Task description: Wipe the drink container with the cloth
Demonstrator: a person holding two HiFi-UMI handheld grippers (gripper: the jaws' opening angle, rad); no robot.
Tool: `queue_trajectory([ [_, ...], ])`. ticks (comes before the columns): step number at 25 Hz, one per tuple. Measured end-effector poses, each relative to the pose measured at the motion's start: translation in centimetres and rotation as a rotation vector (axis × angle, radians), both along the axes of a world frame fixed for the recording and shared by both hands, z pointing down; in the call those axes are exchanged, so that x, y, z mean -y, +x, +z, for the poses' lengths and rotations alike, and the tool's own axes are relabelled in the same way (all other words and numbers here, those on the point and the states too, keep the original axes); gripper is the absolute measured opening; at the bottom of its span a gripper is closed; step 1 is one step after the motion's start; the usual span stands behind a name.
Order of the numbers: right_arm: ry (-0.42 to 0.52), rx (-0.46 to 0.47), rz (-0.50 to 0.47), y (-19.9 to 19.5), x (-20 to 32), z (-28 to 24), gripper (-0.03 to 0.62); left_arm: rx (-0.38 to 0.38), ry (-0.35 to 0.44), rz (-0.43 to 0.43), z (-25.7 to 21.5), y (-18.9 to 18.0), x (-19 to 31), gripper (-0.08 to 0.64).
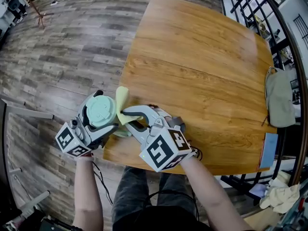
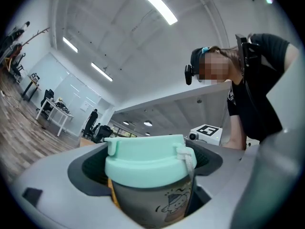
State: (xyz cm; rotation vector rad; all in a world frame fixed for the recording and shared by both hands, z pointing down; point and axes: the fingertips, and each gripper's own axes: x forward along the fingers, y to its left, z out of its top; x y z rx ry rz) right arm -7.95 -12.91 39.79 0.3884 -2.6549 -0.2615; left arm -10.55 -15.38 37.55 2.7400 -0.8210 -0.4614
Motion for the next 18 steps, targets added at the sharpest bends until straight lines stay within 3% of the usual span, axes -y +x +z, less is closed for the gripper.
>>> queue_trajectory([
  [7,0.032,-0.175,-0.078,-1.3,-0.8,2.8,0.025,-0.095,-0.028,0.058,0.4,-1.9,0.4,0.483],
  [18,-0.117,-0.255,-0.06,0.2,-3.3,8.8,0.025,-0.169,-0.028,0.111,0.5,-3.1,0.3,0.483],
])
